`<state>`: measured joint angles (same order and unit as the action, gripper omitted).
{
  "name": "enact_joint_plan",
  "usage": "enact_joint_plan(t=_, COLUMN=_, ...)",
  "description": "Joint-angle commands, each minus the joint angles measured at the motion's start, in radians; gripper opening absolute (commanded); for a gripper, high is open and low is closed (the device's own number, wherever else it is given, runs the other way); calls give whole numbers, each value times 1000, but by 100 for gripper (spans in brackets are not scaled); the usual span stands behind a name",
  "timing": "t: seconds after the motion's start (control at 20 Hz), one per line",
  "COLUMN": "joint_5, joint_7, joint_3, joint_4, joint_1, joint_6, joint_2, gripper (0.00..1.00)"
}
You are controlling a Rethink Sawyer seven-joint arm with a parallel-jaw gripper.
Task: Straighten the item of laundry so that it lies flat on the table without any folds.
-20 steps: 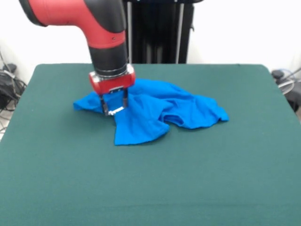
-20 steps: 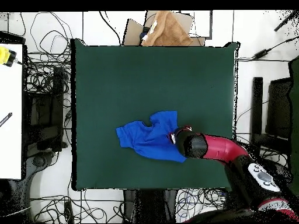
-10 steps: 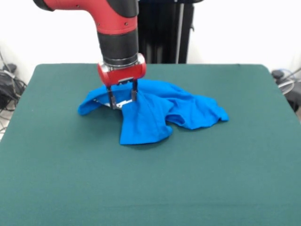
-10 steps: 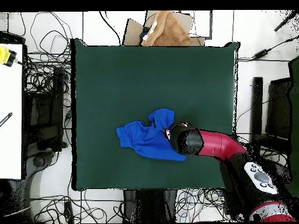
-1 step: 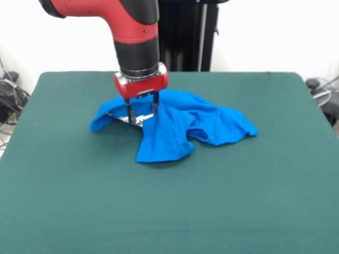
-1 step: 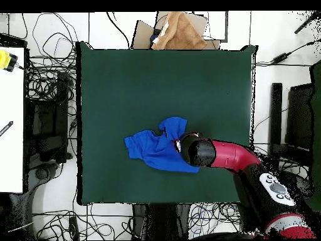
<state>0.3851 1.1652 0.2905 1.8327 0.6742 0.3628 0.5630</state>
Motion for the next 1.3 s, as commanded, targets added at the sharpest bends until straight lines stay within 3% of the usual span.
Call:
enact_joint_plan(t=0.05, joint_5=-22, joint_7=153, joint_3=14, joint_4=23, joint_1=-20, joint_6=11, joint_2=-28, gripper=100)
enact_joint_plan(t=0.25, joint_5=-37, joint_7=152, joint_3=22, joint_4=45, joint_1=-18, joint_6=40, joint_2=18, gripper=100)
enact_joint_plan(t=0.6, joint_5=-111, joint_7=156, joint_3=17, joint_4=88, joint_1=-56, joint_6=200, joint_2=199, gripper=100)
enact_joint_plan(t=0.95, joint_5=-167, joint_7=180, joint_3=56, joint_4=88, joint_1=-55, joint_6=144, joint_2=147, gripper=100)
enact_joint_plan(t=1.3, joint_5=-207, joint_7=204, joint_3=48, joint_4=124, joint_1=-79, joint_6=95, joint_2=149, gripper=100)
